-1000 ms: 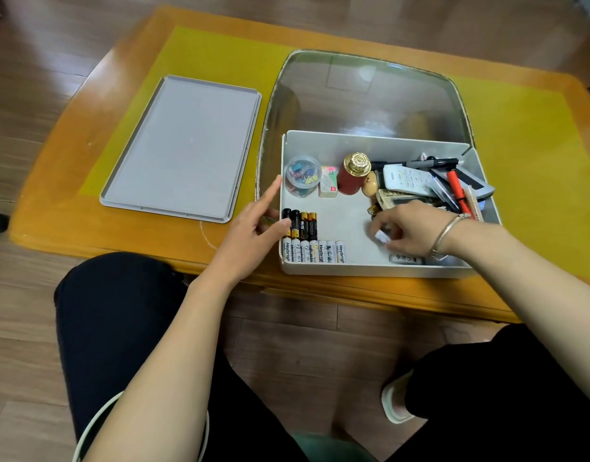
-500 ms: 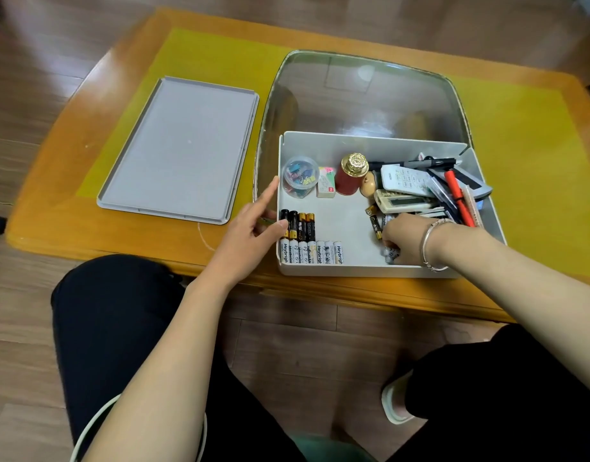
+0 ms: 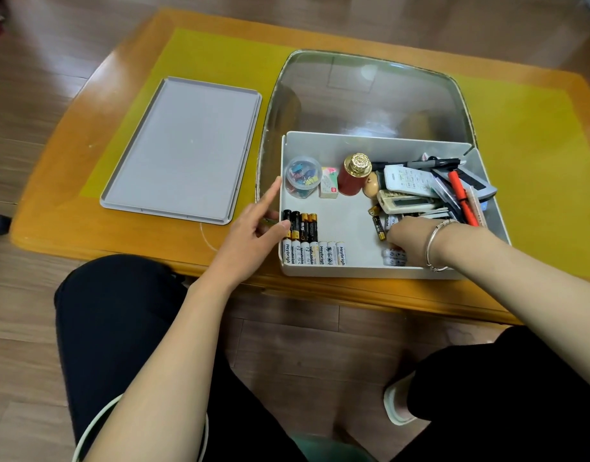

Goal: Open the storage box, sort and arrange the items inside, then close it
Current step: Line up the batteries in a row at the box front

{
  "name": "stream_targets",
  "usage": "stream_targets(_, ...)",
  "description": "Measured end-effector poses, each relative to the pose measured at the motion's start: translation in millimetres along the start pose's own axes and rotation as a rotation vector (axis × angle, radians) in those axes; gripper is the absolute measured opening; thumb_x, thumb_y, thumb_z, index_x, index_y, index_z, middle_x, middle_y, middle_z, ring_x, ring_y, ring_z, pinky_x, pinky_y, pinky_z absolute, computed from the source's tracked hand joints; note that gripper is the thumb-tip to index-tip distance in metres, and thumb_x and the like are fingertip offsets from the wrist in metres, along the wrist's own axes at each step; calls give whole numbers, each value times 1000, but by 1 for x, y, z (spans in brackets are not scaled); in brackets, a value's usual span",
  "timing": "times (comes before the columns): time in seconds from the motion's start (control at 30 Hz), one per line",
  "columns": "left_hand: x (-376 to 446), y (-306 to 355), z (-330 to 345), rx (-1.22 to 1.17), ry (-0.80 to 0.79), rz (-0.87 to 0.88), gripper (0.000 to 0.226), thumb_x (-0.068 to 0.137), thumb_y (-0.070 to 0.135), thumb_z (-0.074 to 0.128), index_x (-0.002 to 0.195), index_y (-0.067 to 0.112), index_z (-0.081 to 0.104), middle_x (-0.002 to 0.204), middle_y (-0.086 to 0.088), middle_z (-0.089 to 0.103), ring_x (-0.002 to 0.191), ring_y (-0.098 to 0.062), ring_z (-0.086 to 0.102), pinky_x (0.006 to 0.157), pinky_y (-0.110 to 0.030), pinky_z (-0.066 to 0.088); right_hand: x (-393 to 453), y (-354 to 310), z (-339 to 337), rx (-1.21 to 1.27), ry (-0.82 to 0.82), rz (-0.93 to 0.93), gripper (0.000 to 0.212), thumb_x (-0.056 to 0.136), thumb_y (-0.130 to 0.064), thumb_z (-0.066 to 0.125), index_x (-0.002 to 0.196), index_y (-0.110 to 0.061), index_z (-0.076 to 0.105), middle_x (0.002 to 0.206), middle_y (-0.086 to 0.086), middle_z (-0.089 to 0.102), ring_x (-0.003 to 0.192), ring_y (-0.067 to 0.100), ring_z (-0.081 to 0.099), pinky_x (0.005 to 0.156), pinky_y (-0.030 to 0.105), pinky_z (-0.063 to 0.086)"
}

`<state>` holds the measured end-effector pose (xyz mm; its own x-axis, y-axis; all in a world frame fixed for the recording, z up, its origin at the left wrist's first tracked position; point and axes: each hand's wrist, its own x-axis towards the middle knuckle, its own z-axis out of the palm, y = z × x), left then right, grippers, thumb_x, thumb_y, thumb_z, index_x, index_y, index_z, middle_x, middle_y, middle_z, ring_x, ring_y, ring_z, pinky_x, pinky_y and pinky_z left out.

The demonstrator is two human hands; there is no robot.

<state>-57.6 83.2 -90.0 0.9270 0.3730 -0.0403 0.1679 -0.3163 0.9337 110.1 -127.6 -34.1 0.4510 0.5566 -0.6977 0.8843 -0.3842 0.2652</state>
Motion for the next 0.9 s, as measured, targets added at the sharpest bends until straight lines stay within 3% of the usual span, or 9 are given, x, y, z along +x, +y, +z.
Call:
stream_targets(0.07, 0, 0, 0, -3, 2, 2, 63, 95, 36, 53, 143, 58, 18, 124, 0, 51, 103, -19, 55, 81, -20, 50, 0, 1, 1, 52, 80, -4, 29, 86, -21, 54, 62, -17, 38, 67, -1, 45, 73, 22, 47, 63, 24, 35)
stream_targets(0.13, 0, 0, -1, 0, 3, 3, 63, 95, 35, 53, 143, 57, 19, 124, 0, 51, 104, -19, 55, 82, -22, 51, 2, -2, 1, 157, 165, -1, 27, 82, -27, 61, 64, -16, 45, 64, -1, 48, 69, 22, 46, 59, 23, 32)
stream_targets(0.23, 0, 1, 0, 3, -5, 2, 64, 95, 35, 53, 145, 54, 19, 123, -2, 52, 105, -21, 55, 87, -33, 53, 7, -9, -4, 326, 236, 38, 23, 78, -33, 70, 85, -13, 64, 81, 6, 65, 73, 23, 55, 61, 24, 38)
stream_targets(0.4, 0, 1, -1, 19, 2, 15, 63, 95, 36, 53, 144, 56, 18, 124, -1, 51, 103, -20, 55, 86, -29, 52, 10, -10, -7, 447, 403, 121, 19, 82, -23, 69, 95, -10, 63, 90, 12, 67, 85, 30, 64, 68, 30, 46)
stream_targets(0.47, 0, 0, -1, 17, 3, 11, 63, 95, 37, 53, 143, 58, 18, 124, -1, 51, 103, -20, 55, 86, -30, 52, 8, -9, -7, 433, 397, 161, 15, 80, -26, 71, 84, -12, 65, 88, 11, 66, 78, 29, 63, 68, 30, 49)
stream_targets(0.57, 0, -1, 0, 15, 5, 8, 63, 95, 36, 53, 143, 58, 18, 123, 1, 51, 102, -17, 55, 81, -23, 51, 5, -9, -9, 411, 293, 176, 29, 73, -40, 76, 63, -16, 63, 62, 2, 59, 64, 21, 57, 70, 27, 51)
stream_targets(0.63, 0, -1, 0, 14, 4, 7, 63, 95, 36, 53, 143, 57, 18, 123, 1, 51, 103, -18, 55, 81, -24, 51, 7, -12, -10, 365, 217, 174, 34, 69, -45, 77, 65, -14, 65, 56, -1, 52, 65, 20, 56, 65, 25, 48)
stream_targets(0.8, 0, 0, 0, 16, 1, 6, 63, 94, 38, 53, 142, 59, 18, 120, 0, 52, 102, -21, 56, 87, -35, 53, 10, -21, -6, 304, 202, 158, 36, 73, -36, 72, 55, -18, 45, 54, -2, 42, 63, 22, 48, 60, 25, 42)
stream_targets(0.9, 0, 0, 1, 24, 0, 14, 63, 94, 39, 53, 141, 61, 17, 119, 1, 52, 101, -20, 56, 86, -32, 52, 0, -17, -10, 320, 208, 187, 31, 72, -34, 69, 57, -13, 51, 53, 0, 45, 61, 23, 50, 59, 25, 43)
